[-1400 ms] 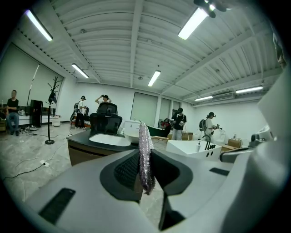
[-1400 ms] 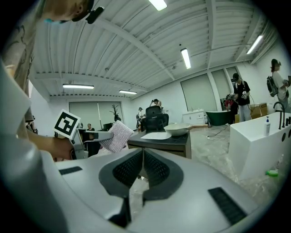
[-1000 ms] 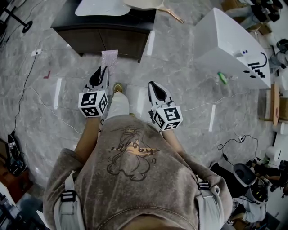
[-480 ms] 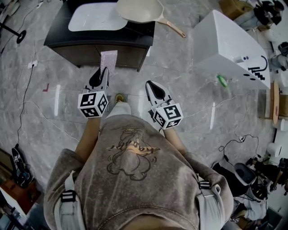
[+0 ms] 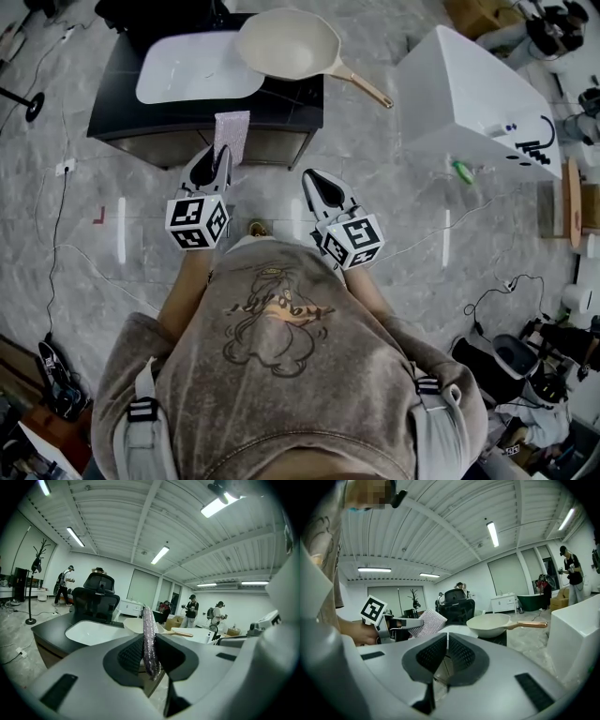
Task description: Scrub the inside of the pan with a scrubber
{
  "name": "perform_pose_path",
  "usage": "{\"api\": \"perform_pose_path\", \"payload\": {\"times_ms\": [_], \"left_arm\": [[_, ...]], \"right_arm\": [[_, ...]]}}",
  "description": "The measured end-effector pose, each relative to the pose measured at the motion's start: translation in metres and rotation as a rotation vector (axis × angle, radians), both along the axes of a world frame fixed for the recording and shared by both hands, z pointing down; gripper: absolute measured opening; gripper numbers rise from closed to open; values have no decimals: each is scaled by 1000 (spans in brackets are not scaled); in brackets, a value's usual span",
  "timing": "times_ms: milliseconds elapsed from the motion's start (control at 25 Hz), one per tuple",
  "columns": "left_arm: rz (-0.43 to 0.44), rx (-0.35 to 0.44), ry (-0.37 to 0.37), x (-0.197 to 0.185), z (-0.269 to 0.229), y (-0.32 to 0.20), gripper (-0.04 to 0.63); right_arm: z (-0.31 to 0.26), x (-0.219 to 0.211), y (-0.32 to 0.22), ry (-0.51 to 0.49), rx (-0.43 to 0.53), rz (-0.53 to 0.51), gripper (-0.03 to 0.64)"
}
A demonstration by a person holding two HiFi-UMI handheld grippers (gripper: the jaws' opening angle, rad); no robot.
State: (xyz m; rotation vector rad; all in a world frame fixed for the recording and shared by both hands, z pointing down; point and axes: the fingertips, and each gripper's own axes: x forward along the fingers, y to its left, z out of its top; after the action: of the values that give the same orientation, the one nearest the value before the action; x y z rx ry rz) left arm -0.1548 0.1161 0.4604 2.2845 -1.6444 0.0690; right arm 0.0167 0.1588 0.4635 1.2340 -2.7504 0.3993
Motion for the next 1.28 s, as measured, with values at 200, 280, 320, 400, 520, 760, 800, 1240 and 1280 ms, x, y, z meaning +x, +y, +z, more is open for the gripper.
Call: {"api": "perform_pose_path", "payload": {"times_ms": [200,280,320,400,520,760,800,1240,1280], "left_arm": [[12,-5,19,-6,0,-26,84],[17,-6,25,-7,0,-34,84],[18,-8,29,-7,1,-40,84],[17,-14,38,-9,4,-51,84],[8,-20,43,-10,7,-67,84],[3,-20,42,-13,5,-108,84],[2,-22,43,-14,5,-115,84],[-20,-38,62,-8,2,-193,84],[-23,-37,61,-6,0,-200,84]], "right_arm": [[-2,-6,-24,13,4,10,23],[-2,-7,-33,18,1,11,23],[-2,-8,-38,19,2,10,23],[-3,-10,-48,18,5,6,23],[-5,-10,-65,11,19,-2,23],[-16,-7,-113,-10,73,-2,21],[-16,-6,-122,-10,76,-1,21],[-25,2,-208,5,91,-14,23],[-27,5,-215,10,96,-21,23]]}}
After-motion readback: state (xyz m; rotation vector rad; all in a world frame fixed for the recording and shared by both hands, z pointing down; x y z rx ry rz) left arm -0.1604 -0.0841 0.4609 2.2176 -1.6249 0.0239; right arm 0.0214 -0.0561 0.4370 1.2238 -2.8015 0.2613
